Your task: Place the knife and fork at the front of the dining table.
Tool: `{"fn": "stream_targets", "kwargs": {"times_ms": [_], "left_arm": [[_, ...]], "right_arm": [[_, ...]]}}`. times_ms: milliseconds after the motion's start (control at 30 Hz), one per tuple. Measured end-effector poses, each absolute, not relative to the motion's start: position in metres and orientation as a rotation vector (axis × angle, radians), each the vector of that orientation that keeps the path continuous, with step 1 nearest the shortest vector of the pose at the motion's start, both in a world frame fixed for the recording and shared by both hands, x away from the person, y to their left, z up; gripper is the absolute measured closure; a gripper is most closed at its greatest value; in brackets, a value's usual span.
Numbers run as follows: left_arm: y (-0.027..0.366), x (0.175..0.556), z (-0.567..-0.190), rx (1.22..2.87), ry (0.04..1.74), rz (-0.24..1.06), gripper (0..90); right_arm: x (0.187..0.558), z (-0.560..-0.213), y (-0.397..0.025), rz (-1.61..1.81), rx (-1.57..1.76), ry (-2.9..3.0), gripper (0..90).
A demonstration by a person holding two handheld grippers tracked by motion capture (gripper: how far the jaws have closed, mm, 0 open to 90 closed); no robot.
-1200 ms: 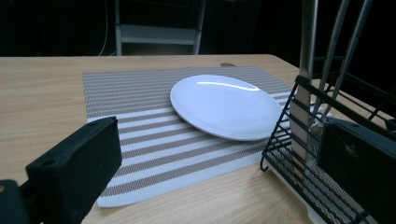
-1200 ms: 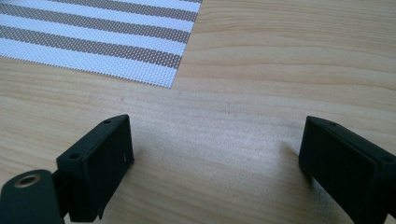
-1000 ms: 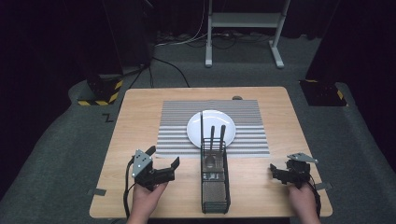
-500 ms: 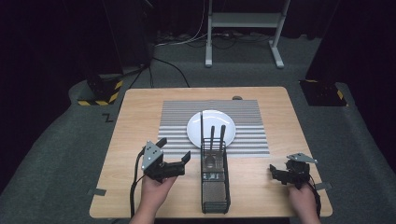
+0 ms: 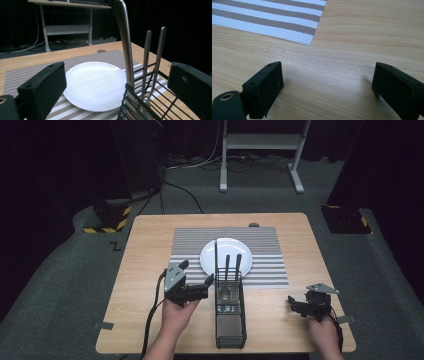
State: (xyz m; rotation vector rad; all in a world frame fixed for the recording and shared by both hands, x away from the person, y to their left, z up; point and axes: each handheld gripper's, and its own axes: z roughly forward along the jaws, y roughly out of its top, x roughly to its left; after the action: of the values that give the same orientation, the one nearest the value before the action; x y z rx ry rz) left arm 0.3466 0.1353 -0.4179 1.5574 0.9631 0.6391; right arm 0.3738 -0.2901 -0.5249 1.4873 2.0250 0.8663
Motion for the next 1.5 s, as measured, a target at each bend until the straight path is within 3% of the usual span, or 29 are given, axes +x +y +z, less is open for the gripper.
{"fn": "stream_targets", "kwargs": {"times_ms": [367, 600, 633, 700, 867, 1333, 1500], "left_arm": [[0.113, 0.360, -0.417, 1.537, 0.977, 0.669, 16.2], [0.104, 0.367, -0.420, 1.525, 0.970, 0.676, 40.2], [0.103, 0.367, -0.421, 1.523, 0.975, 0.676, 40.2], [0.102, 0.368, -0.421, 1.520, 0.985, 0.678, 50.4], [0.097, 0.369, -0.422, 1.530, 0.989, 0.682, 61.2], [0.089, 0.367, -0.426, 1.513, 1.044, 0.692, 78.0], [0.089, 0.365, -0.426, 1.504, 1.038, 0.689, 78.5]], "right_arm": [[0.374, -0.525, -0.290, 0.867, 1.481, 2.029, 9.6], [0.374, -0.525, -0.290, 0.869, 1.482, 2.030, 9.6], [0.374, -0.525, -0.290, 0.869, 1.482, 2.030, 9.6], [0.374, -0.525, -0.290, 0.869, 1.481, 2.030, 9.6], [0.374, -0.525, -0.290, 0.869, 1.482, 2.029, 9.6], [0.374, -0.525, -0.290, 0.868, 1.480, 2.030, 9.6], [0.374, -0.525, -0.290, 0.869, 1.482, 2.029, 9.6]]}}
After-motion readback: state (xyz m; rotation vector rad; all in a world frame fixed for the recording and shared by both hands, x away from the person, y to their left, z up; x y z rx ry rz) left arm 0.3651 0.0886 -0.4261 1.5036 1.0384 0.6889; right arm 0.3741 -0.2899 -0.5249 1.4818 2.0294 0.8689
